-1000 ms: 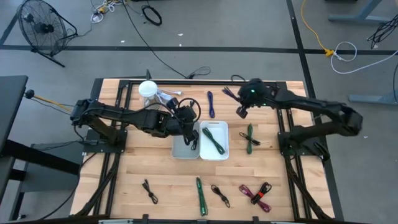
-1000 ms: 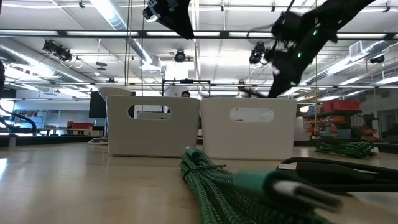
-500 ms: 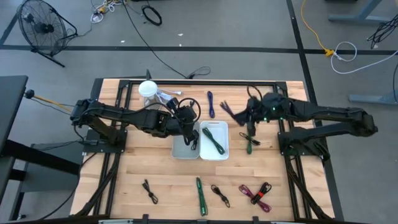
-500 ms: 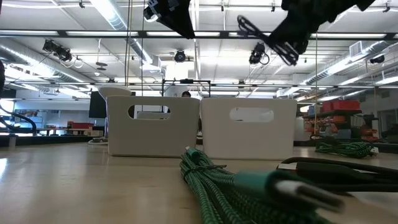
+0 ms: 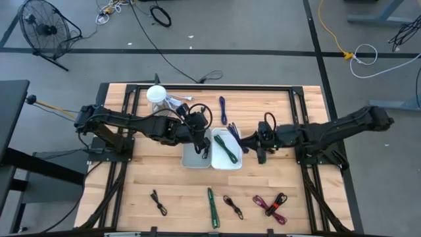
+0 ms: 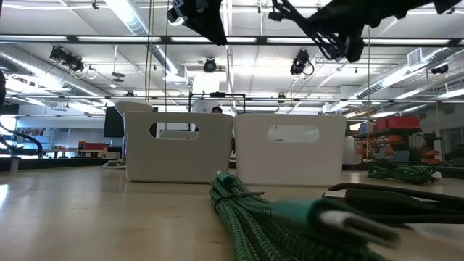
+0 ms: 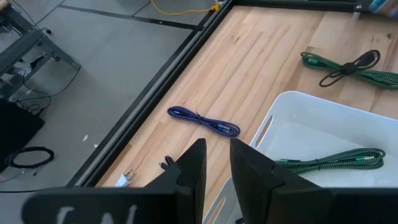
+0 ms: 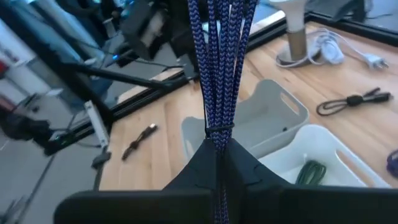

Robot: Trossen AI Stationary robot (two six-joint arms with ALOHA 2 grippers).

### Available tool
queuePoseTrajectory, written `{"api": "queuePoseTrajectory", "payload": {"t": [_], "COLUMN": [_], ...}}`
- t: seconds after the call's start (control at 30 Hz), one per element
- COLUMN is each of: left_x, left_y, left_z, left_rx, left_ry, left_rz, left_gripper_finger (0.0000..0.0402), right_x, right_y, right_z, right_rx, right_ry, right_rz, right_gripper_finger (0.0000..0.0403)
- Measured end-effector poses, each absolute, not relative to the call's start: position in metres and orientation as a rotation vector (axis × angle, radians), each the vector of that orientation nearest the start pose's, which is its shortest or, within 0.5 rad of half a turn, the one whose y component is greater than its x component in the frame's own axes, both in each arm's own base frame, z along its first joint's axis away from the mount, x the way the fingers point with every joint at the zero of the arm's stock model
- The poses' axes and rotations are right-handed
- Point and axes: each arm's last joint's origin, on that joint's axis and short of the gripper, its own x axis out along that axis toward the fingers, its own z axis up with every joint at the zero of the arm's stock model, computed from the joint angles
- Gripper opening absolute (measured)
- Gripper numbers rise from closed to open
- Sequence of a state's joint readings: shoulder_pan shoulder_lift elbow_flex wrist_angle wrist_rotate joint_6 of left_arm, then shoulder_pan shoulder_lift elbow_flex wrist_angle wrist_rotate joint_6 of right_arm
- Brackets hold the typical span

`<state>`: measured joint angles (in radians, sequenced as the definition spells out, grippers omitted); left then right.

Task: Pick & Place USB Port
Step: Put the purple charger cable into the white bin

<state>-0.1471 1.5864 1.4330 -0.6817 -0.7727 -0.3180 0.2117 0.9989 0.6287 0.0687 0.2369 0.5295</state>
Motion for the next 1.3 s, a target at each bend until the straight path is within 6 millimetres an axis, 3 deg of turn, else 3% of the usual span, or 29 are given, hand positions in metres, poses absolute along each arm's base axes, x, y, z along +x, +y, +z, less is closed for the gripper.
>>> {"api": "queuePoseTrajectory", "payload": {"t": [0.4,0.67,1.3], "left_x": [0.334,0.334,0.334], "left_y": [-0.029,-0.029,-0.029], "left_z": [0.324,0.324,0.324], "left_rx": [0.084,0.099,0.098], "left_ry": [0.655,0.661,0.660], "left_rz": [0.697,0.692,0.692], "left_gripper_finger": [0.0076,0.0076,0.0076], "right_x": [0.230,0.246,0.248], "right_y": [0.067,0.076,0.075], "right_z": [0.220,0.190,0.177], "right_rx": [0.582,0.579,0.575], "right_ry": [0.111,0.146,0.179], "right_rz": [-0.231,-0.311,-0.394], "right_gripper_finger": [0.0004,0.0004,0.0007]}}
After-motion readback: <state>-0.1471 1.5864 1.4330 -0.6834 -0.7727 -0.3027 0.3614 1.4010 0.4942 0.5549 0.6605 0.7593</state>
